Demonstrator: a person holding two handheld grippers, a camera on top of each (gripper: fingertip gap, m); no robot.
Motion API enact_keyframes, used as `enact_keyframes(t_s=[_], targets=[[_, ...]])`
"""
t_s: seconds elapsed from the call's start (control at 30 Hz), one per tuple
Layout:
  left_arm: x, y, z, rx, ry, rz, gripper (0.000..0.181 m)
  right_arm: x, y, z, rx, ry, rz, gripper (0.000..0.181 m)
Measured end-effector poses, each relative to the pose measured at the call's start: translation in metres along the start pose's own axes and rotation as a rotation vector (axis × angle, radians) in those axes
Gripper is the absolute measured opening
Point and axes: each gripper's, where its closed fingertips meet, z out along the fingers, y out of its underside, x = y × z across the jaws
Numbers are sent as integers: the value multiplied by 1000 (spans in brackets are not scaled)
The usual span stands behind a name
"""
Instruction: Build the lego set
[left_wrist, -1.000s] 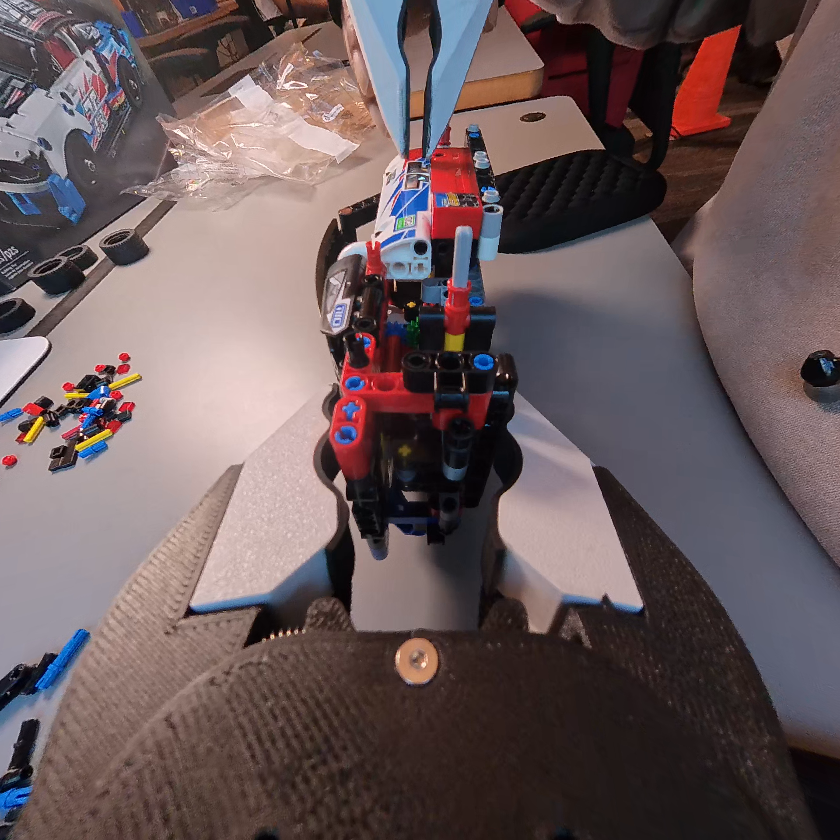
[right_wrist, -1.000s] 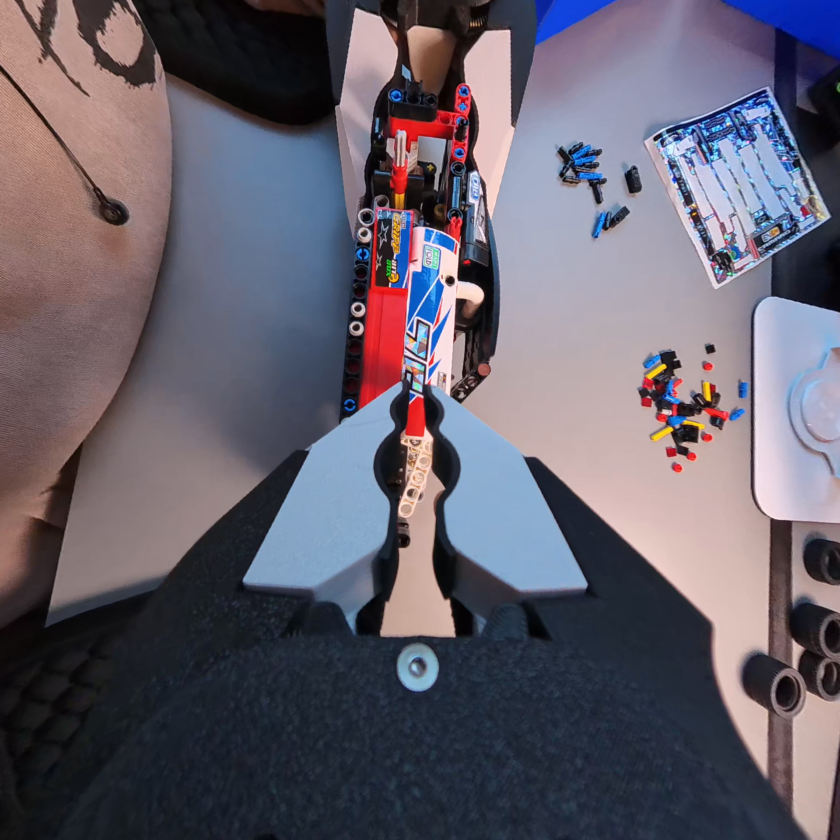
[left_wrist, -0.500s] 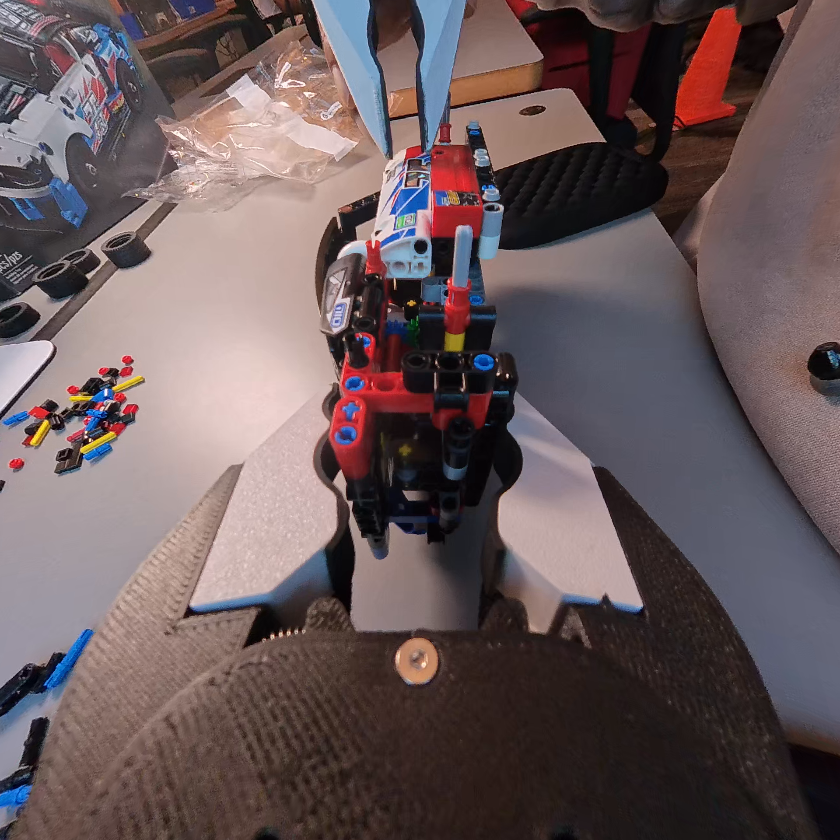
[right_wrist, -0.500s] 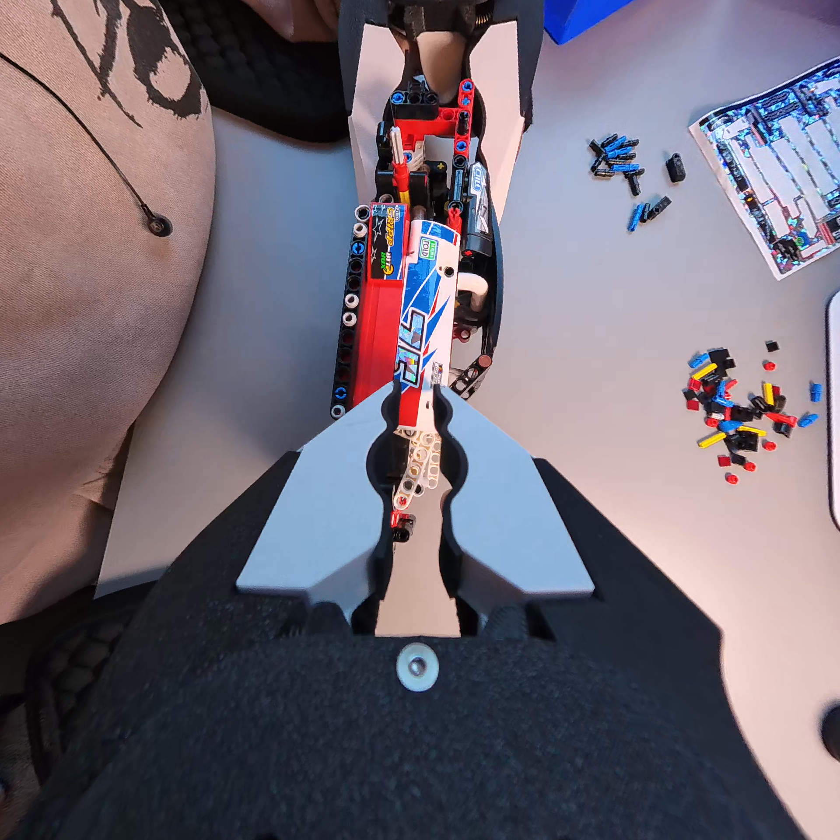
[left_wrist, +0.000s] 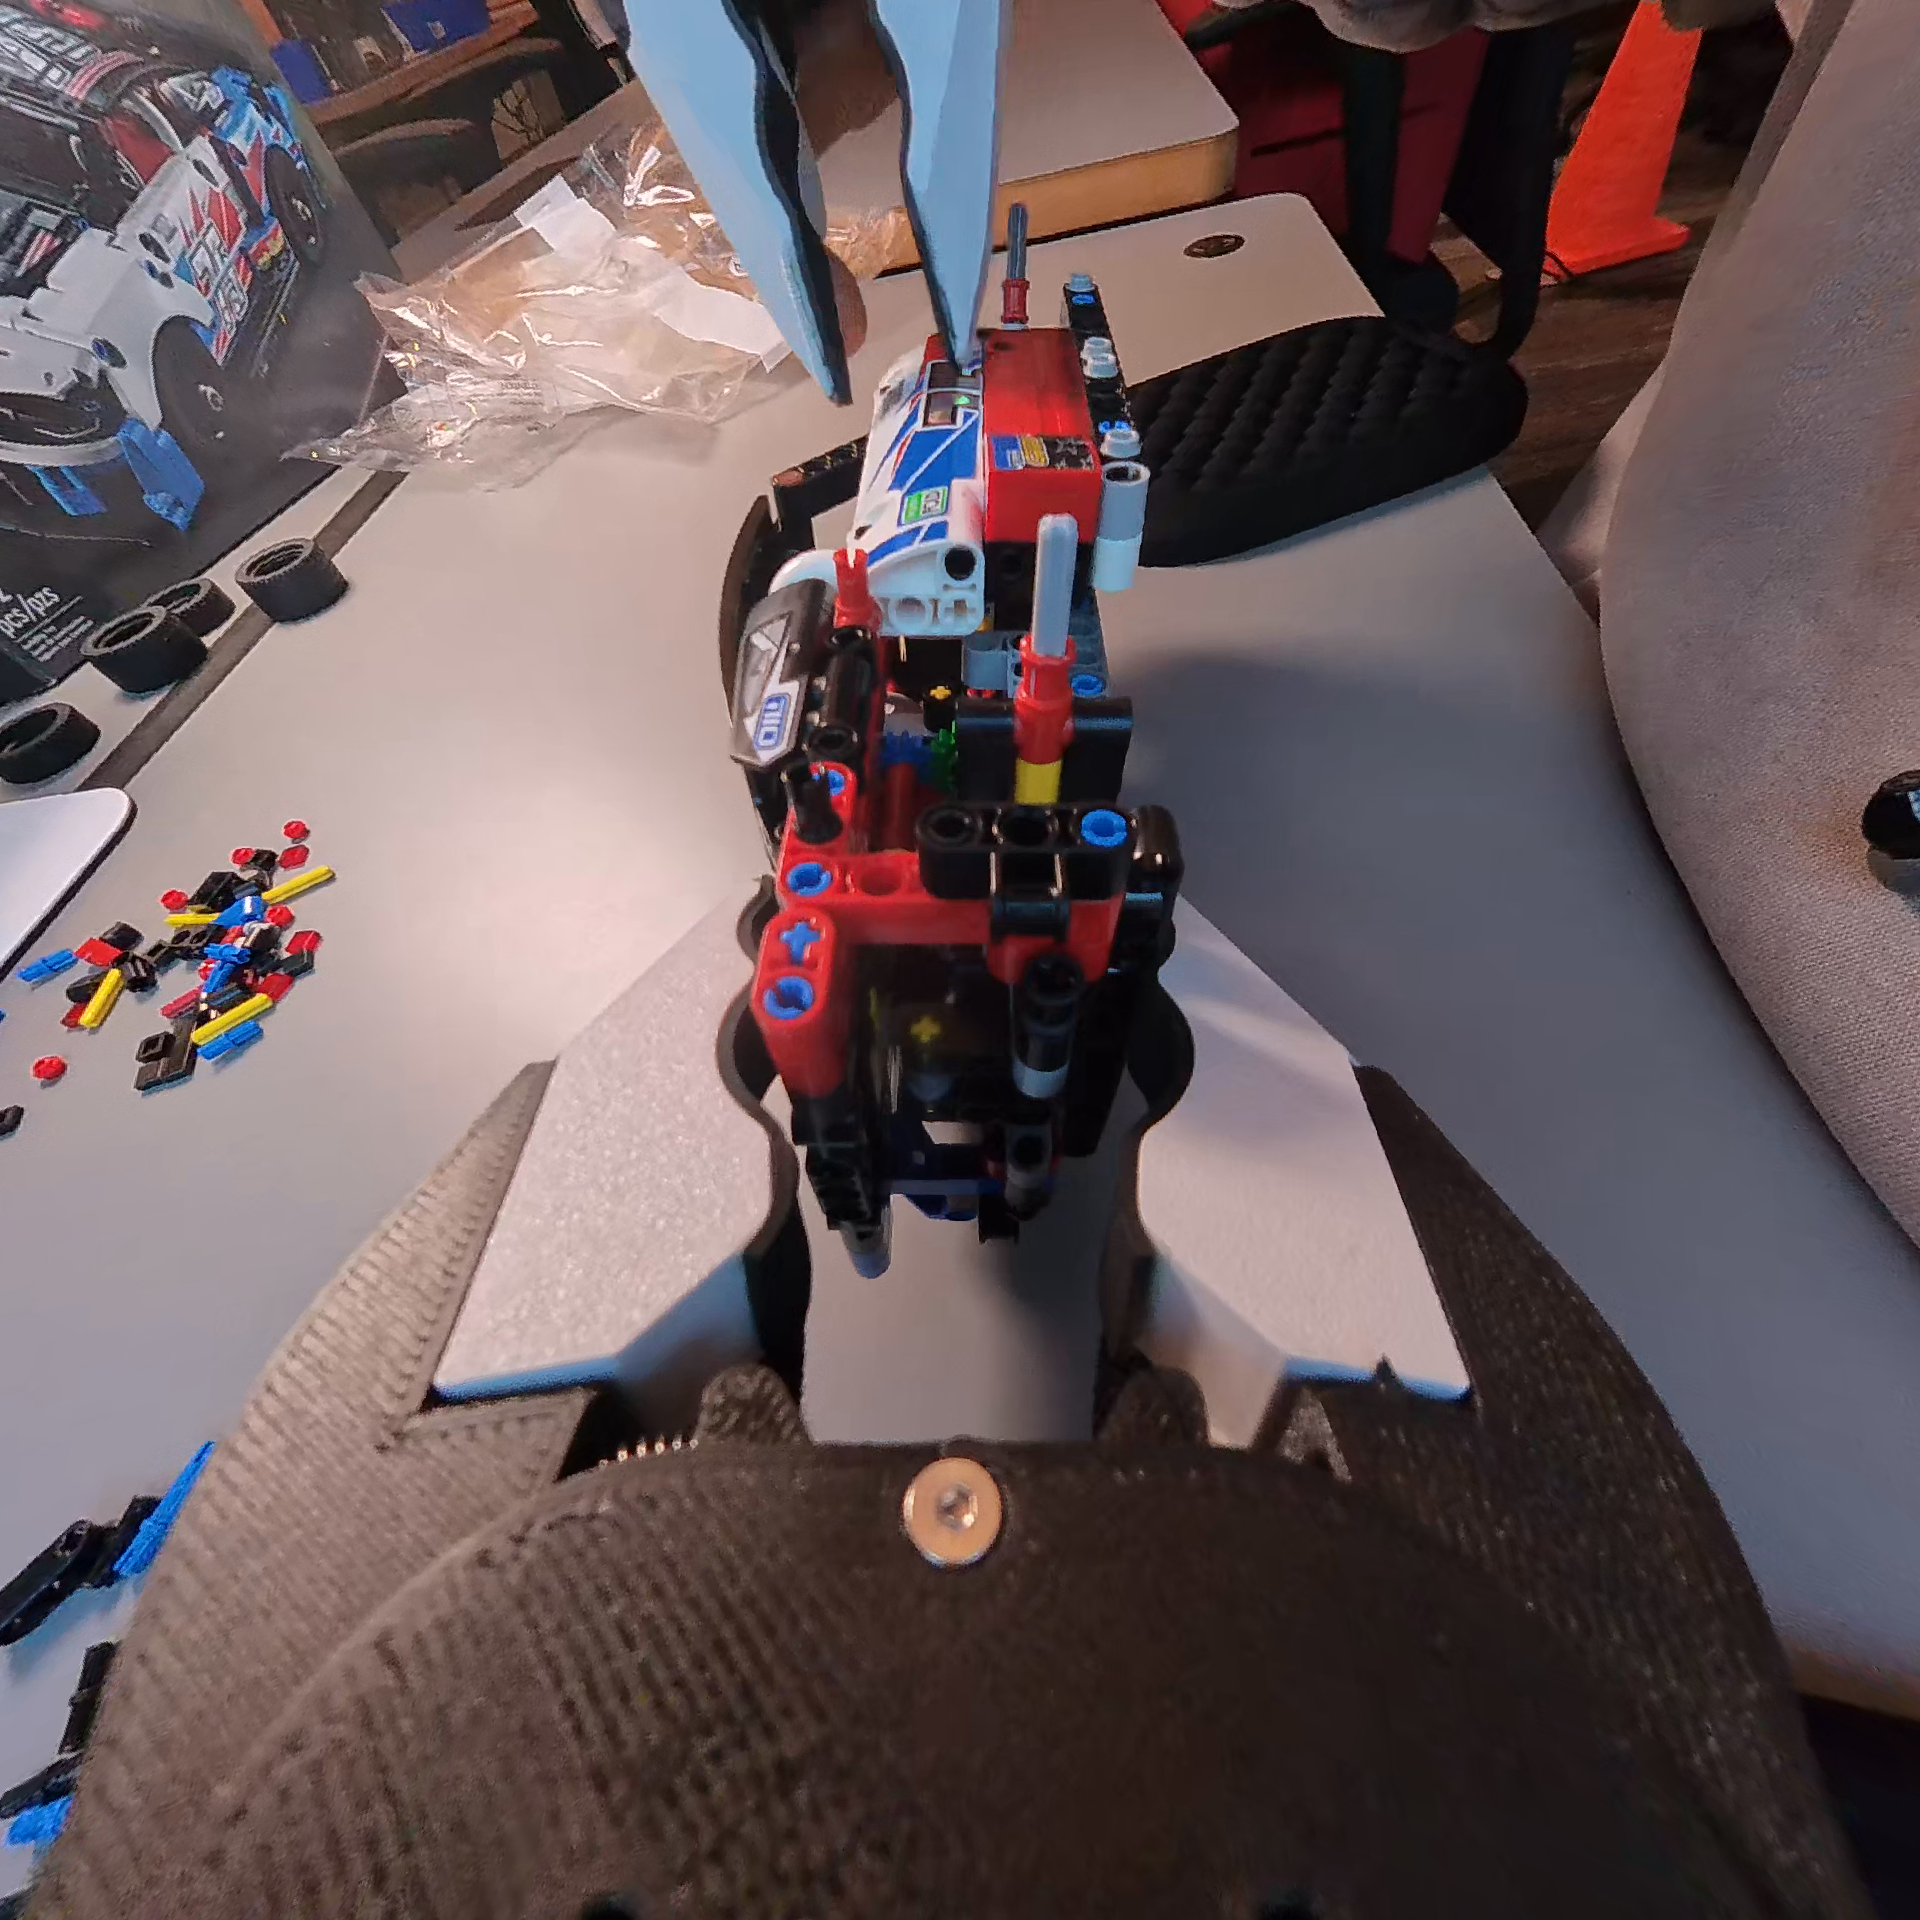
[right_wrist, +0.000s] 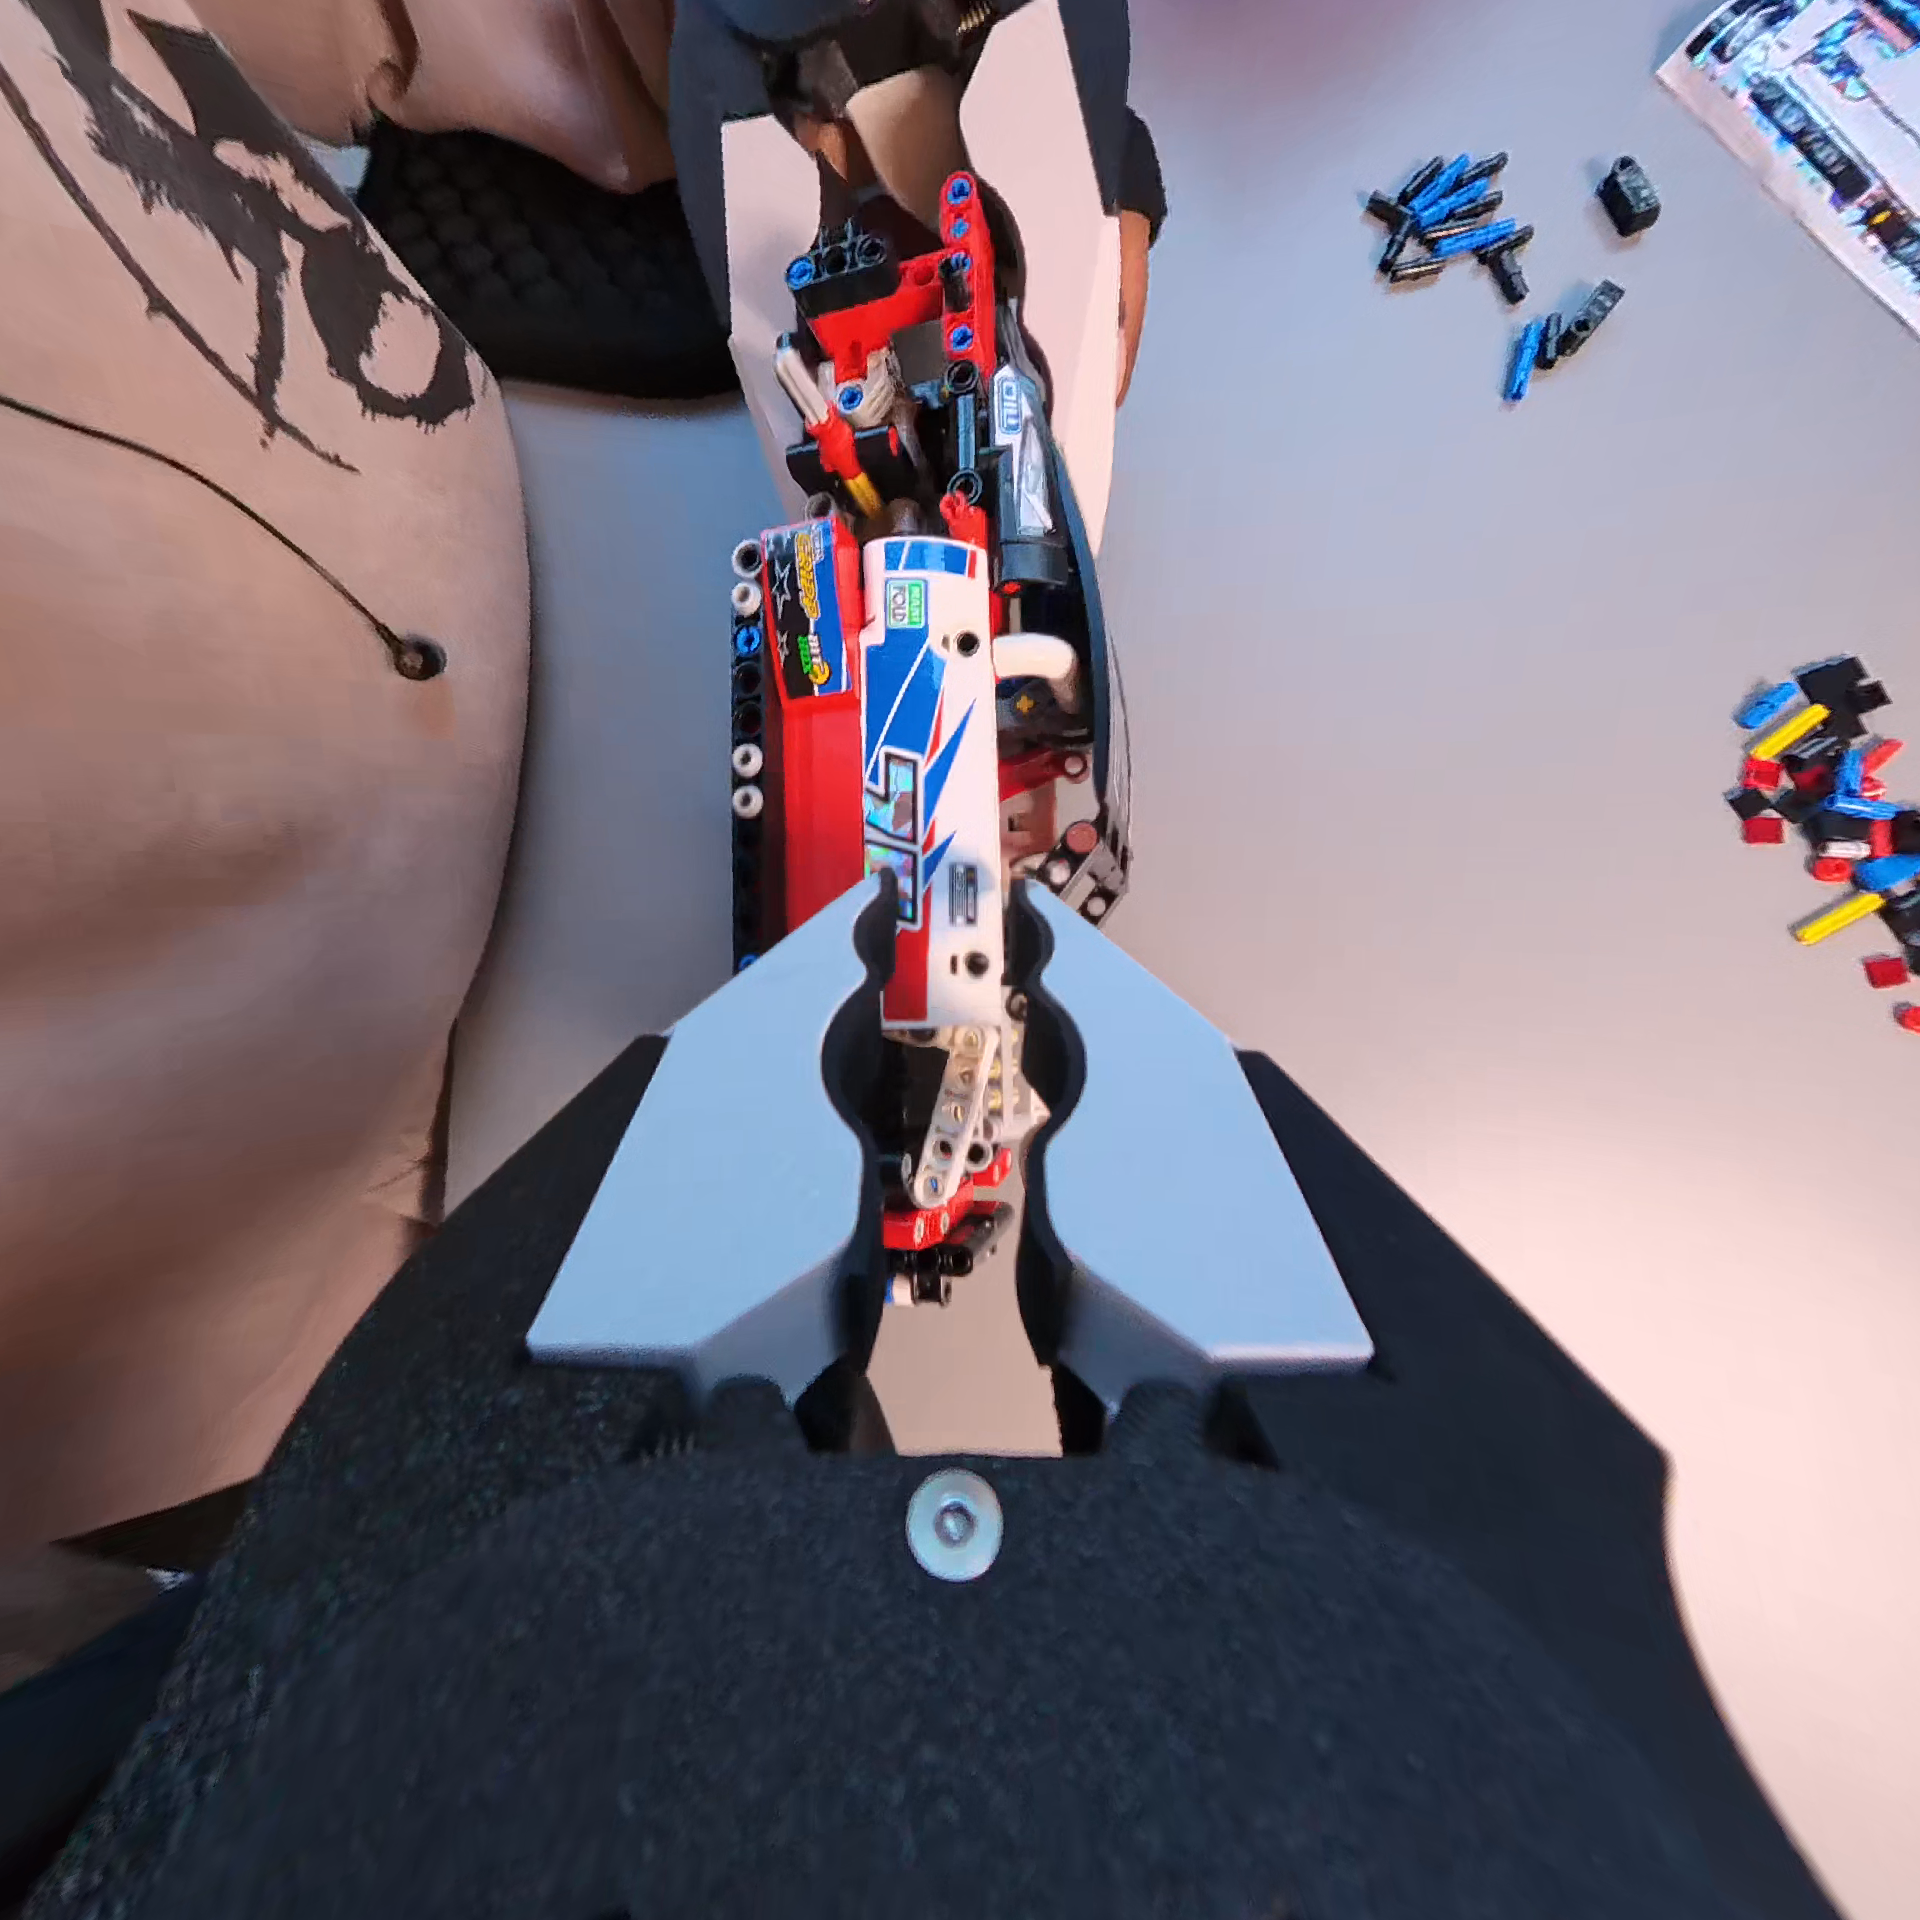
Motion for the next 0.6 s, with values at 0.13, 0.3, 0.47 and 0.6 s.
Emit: enact_keyframes(t_s=[0.13, 0.3, 0.47, 0.6], targets=[[1, 0, 0, -4, -1, 9, 65, 0, -9, 7, -22, 12, -31, 21], [1, 0, 0, -7, -3, 12, 65, -4, -23, 20, -28, -7, -58, 23], [2, 0, 0, -12, -7, 26, 65, 0, -35, 26, -9, -4, -48, 7], [2, 0, 0, -14, -6, 30, 65, 0, -31, 25, -6, -15, -63, 0]])
